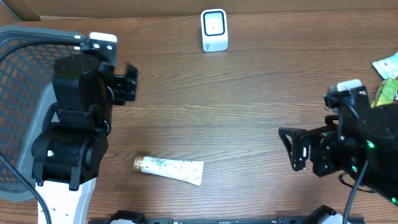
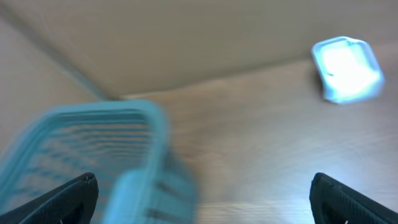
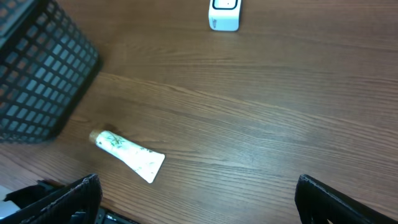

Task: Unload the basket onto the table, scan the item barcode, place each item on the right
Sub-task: 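Move the left gripper down onto the white tube and grasp it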

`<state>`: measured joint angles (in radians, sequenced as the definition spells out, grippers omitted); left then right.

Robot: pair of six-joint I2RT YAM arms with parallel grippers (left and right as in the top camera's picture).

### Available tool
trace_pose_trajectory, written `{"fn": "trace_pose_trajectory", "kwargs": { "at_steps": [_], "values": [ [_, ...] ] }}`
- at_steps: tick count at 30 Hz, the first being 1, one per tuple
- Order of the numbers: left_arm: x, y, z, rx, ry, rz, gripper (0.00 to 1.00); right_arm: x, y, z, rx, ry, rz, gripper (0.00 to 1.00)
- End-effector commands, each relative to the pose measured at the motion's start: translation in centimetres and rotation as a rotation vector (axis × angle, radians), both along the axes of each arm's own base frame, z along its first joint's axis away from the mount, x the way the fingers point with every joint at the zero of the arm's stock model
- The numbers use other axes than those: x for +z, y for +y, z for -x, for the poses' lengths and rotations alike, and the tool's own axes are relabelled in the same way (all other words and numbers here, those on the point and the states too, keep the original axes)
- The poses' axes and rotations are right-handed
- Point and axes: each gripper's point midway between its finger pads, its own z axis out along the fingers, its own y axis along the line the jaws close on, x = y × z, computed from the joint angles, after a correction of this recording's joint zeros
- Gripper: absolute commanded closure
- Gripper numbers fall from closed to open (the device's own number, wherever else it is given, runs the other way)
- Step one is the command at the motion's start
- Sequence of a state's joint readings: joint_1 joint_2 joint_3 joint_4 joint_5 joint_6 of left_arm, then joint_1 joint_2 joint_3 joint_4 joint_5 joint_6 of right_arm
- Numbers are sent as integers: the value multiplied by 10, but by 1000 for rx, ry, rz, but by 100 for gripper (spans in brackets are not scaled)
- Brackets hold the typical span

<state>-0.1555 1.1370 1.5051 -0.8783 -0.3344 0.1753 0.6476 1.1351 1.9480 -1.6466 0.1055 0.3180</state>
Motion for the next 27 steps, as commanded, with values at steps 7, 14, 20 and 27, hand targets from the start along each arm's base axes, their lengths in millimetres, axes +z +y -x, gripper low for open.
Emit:
{"fn": "trace_pose_trajectory", "kwargs": {
  "at_steps": [7, 14, 20, 27],
  "values": [
    [-103, -90, 65, -277, 554, 275, 0, 2, -2, -2, -33, -4, -16, 0],
    [-169, -149, 110, -502, 811, 204, 0, -3, 3, -9, -32, 14, -2, 0],
    [-230, -149, 124, -415, 916, 233, 1, -15, 13, -20, -27, 64, 30, 0],
    [-273, -157, 133, -385, 967, 355, 0, -34, 26, -38, -28, 132, 84, 0]
  ]
}}
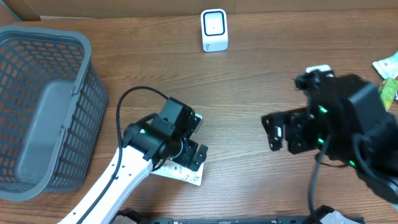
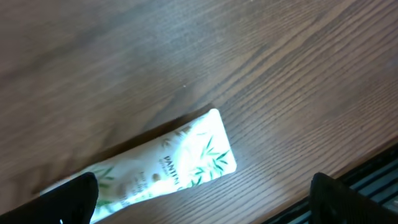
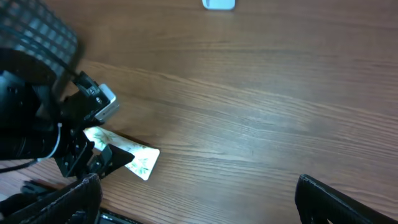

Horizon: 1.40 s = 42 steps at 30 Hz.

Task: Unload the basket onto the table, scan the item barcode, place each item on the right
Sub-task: 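Move the left gripper down onto the white tube and grasp it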

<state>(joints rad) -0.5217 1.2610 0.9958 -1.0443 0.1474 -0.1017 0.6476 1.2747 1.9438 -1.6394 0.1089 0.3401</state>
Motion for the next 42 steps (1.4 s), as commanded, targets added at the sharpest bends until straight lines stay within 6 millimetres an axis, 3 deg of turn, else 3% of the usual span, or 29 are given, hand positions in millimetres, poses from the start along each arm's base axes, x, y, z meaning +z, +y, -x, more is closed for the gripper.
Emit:
{"fn": "trace_pose_trajectory", "kwargs": {
  "at_steps": [1, 10, 15, 19, 23, 25, 29, 32, 33, 34, 35, 39, 42],
  "values": [
    [-21, 0, 19, 42, 99, 27, 0, -7, 3, -8, -12, 22, 21, 0],
    [-64, 26, 53, 57, 215, -80, 1, 3, -33, -9, -127, -40, 51, 0],
    [-68, 37, 36, 116, 136, -143, 0, 14, -46, 0, -158, -72, 10, 0],
    [-68, 46, 21, 390, 97, -161, 0, 16, -49, 6, -157, -82, 5, 0],
    [-68, 49, 22, 843, 150, -117, 0, 15, -50, 7, -156, -79, 10, 0],
    [-68, 46, 23, 985, 168, -87, 0, 15, -50, 6, -155, -76, 12, 0],
    [-67, 30, 25, 1181, 255, 10, 0, 14, -49, 6, -155, -72, 15, 0],
    [-63, 8, 19, 1196, 320, 118, 0, 14, -48, 5, -149, -73, 20, 0],
    [-63, 10, 17, 1153, 296, 110, 3, 14, -48, 4, -149, -73, 20, 0],
    [-64, 14, 18, 1146, 279, 87, 11, 13, -48, 4, -149, -72, 20, 0],
    [-66, 19, 21, 1174, 281, 63, 7, 13, -48, 4, -149, -70, 21, 0],
    [-70, 54, 64, 1692, 373, -116, 3, 11, -49, 6, -149, -61, 28, 0],
    [-69, 66, 69, 1815, 339, -153, 1, 11, -49, 6, -149, -61, 27, 0]
  ]
}}
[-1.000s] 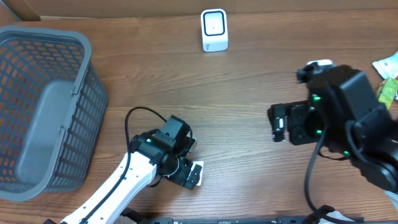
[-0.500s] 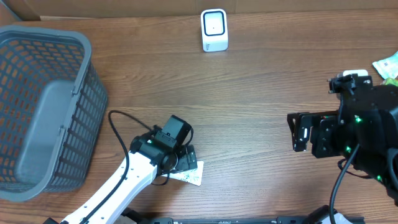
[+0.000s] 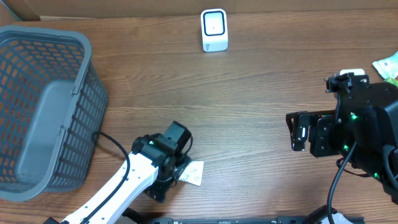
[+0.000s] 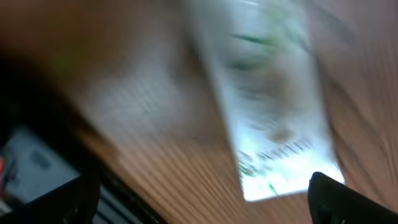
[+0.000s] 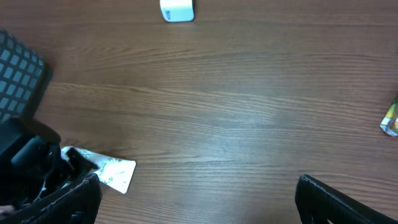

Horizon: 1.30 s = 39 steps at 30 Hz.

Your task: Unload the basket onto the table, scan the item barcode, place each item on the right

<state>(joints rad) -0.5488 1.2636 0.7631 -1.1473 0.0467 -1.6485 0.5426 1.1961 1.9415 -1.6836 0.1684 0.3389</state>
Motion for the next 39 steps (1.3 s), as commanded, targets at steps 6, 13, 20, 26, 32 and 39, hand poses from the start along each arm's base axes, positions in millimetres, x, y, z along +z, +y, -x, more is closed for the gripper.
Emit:
{"fn": "trace_pose_trajectory", "kwargs": {
  "at_steps": [6, 13, 20, 26, 32, 39],
  "values": [
    [0, 26, -27, 268, -161, -172, 0, -1, -1, -4, -8, 2, 12, 0],
    [-17, 29, -48, 267, -200, -237, 0, -8, 3, -11, -7, 30, 28, 0],
    [-49, 28, -40, 256, -74, -293, 17, -15, 8, -19, -7, 59, 46, 0],
    [-61, 24, -29, 254, 9, -293, 64, -20, 11, -24, -7, 77, 56, 0],
    [-57, 11, -41, 165, 0, -227, 69, -20, 11, -25, -7, 77, 57, 0],
    [-28, -75, -129, -264, -275, 146, 54, -19, 11, -27, -12, 69, 60, 0]
  ]
}}
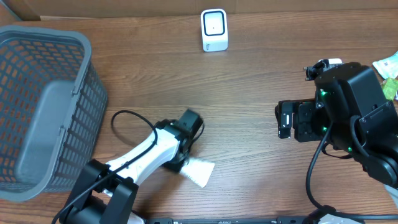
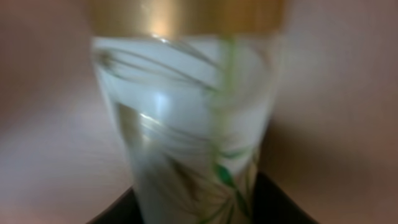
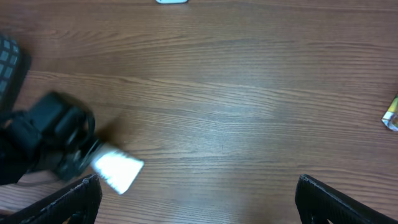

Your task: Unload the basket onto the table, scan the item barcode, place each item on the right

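The item is a white tube with green leaf print and a gold cap. In the left wrist view the tube (image 2: 186,124) fills the frame, cap at the top, with my left gripper (image 2: 196,208) shut on its body; both dark fingers touch its sides. From overhead, only the tube's flat end (image 1: 200,172) shows past my left gripper (image 1: 184,160), near the front edge. The white barcode scanner (image 1: 214,30) stands at the back centre. My right gripper (image 1: 284,121) hovers open at the right; in its own view my right gripper (image 3: 198,190) is empty and the tube (image 3: 118,172) appears blurred.
A grey mesh basket (image 1: 37,106) takes up the left side. Green packets (image 1: 388,74) lie at the far right edge, one of them a packet (image 3: 392,118) in the right wrist view. The left arm's cable (image 1: 127,118) loops over the table.
My left gripper was open over the tube and is now shut on it. The tube's flat end has shifted right and turned. My right arm has moved a little left.
At first the tube lay alone near the front edge, with my left arm high by the basket. Then my left gripper was open over the tube, then low beside it at another angle. Now it is shut on the tube. My right gripper stayed open throughout.
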`<state>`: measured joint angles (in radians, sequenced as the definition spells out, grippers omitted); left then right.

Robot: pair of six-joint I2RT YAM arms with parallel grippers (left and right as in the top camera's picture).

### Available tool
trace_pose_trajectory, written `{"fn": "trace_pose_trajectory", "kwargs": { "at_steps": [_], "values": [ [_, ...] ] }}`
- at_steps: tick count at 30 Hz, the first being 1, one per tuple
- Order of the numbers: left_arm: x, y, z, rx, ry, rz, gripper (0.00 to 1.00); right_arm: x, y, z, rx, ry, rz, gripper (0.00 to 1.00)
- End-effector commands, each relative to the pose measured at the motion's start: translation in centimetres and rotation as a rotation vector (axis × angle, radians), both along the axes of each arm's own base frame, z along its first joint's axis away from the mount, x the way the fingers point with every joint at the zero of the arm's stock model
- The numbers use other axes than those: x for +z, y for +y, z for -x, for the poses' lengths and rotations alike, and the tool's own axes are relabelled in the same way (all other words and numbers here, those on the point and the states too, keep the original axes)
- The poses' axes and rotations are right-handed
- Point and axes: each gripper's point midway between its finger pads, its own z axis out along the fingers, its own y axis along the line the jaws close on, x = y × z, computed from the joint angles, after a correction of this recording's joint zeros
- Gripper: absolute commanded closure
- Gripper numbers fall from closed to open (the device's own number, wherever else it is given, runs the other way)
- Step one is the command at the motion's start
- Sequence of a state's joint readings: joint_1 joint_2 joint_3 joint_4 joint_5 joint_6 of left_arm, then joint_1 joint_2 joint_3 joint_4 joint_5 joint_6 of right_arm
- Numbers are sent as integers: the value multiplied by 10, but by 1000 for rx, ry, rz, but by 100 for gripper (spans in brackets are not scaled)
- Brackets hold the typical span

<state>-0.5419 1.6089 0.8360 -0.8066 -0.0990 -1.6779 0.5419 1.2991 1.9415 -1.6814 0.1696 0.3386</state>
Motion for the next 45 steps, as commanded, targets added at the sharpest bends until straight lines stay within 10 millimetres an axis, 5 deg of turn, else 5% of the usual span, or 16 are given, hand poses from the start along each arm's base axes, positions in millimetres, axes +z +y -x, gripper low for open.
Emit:
{"fn": "trace_pose_trajectory", "kwargs": {
  "at_steps": [1, 3, 6, 10, 14, 18, 21, 27, 30, 37, 41, 45],
  "values": [
    [31, -73, -63, -393, -206, 270, 50, 2, -3, -4, -10, -18, 7, 0],
    [46, -95, -89, -503, -345, 332, 46, 2, -3, -4, -11, -18, 6, 0],
    [57, -101, -115, -532, -472, 306, 45, 2, -3, -3, -10, -18, 7, 0],
    [49, -88, -122, -528, -480, 212, 46, 1, -5, -3, -14, -14, 17, 0],
    [51, -88, -124, -623, -490, 185, 31, 1, -5, -2, -16, -13, 20, 0],
    [82, -86, -134, -737, -564, 152, 0, 1, -2, -8, -17, -25, 11, 0],
    [124, -75, -141, -803, -643, 99, 0, -9, 5, -20, -18, -29, 9, 0],
    [208, -7, -127, -730, -697, -154, 0, -77, 36, -40, 9, 94, -85, 0],
    [242, 10, -110, -776, -733, -233, 12, -114, 68, -46, 135, 140, -184, 0],
    [317, 76, -74, -573, -903, -479, 8, -189, 116, -77, 301, 151, -197, 0],
    [336, 88, -57, -529, -960, -500, 0, -239, 119, -98, 262, 210, -107, 0],
    [333, 99, -46, -520, -927, -533, 0, -275, 118, -103, 222, 274, -54, 0]
  ]
}}
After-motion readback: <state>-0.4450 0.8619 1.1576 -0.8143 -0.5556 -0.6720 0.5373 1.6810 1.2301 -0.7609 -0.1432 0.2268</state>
